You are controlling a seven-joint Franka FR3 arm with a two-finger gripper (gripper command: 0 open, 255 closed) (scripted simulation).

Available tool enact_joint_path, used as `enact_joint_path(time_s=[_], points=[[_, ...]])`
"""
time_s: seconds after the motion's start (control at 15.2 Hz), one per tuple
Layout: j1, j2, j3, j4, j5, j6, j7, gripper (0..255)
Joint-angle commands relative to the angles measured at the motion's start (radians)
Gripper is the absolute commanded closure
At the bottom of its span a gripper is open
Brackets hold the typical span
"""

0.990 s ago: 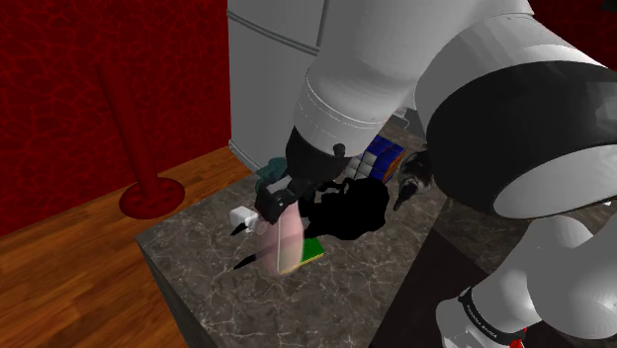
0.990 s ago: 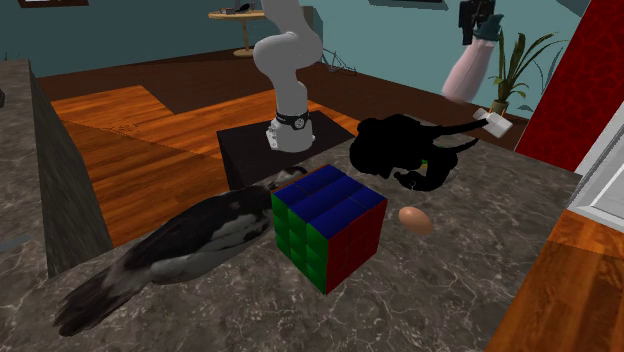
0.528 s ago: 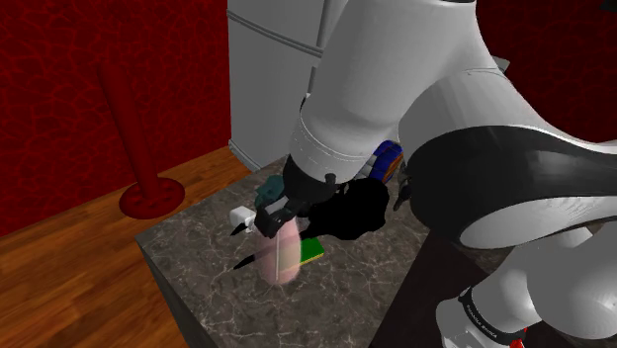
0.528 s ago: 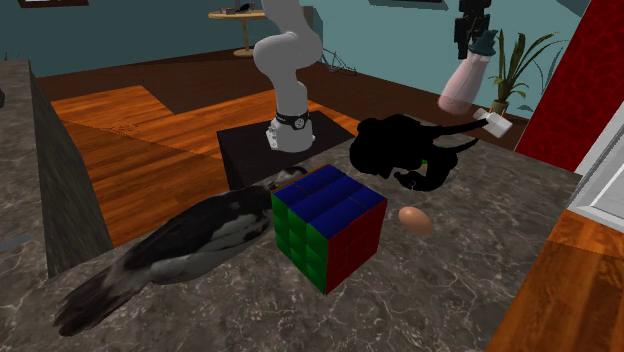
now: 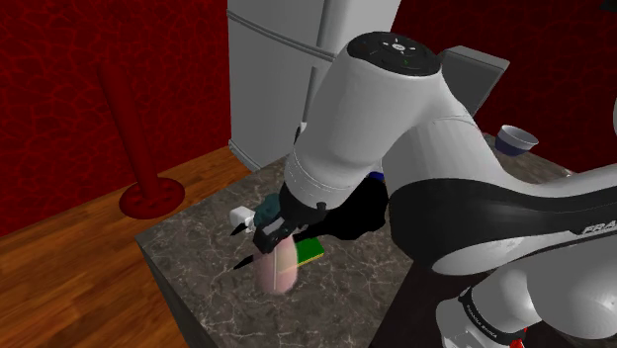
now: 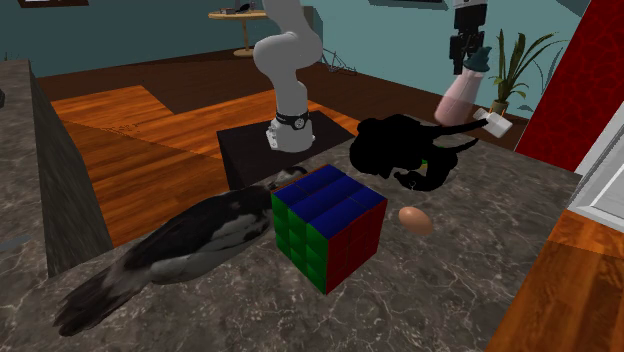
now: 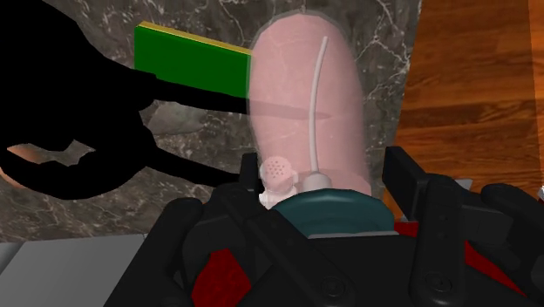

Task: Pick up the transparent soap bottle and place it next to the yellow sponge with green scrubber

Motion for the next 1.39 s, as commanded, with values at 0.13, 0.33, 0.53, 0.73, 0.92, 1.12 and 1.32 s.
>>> enact_joint_path(time_s=[0.13, 0.33, 0.53, 0.73, 0.92, 1.12, 1.32], points=[[-0.004, 0.022, 0.008, -0.037, -0.018, 0.055, 0.018, 255], [-0.008, 0.042, 0.015, -0.061, -0.035, 0.095, 0.035, 255], [-0.013, 0.065, 0.023, -0.083, -0.056, 0.135, 0.055, 255], [-0.018, 0.09, 0.03, -0.102, -0.082, 0.174, 0.079, 255], [-0.021, 0.105, 0.034, -0.112, -0.098, 0.195, 0.093, 255], [-0.021, 0.105, 0.034, -0.112, -0.098, 0.195, 0.093, 255], [-0.021, 0.105, 0.034, -0.112, -0.098, 0.195, 0.093, 255]])
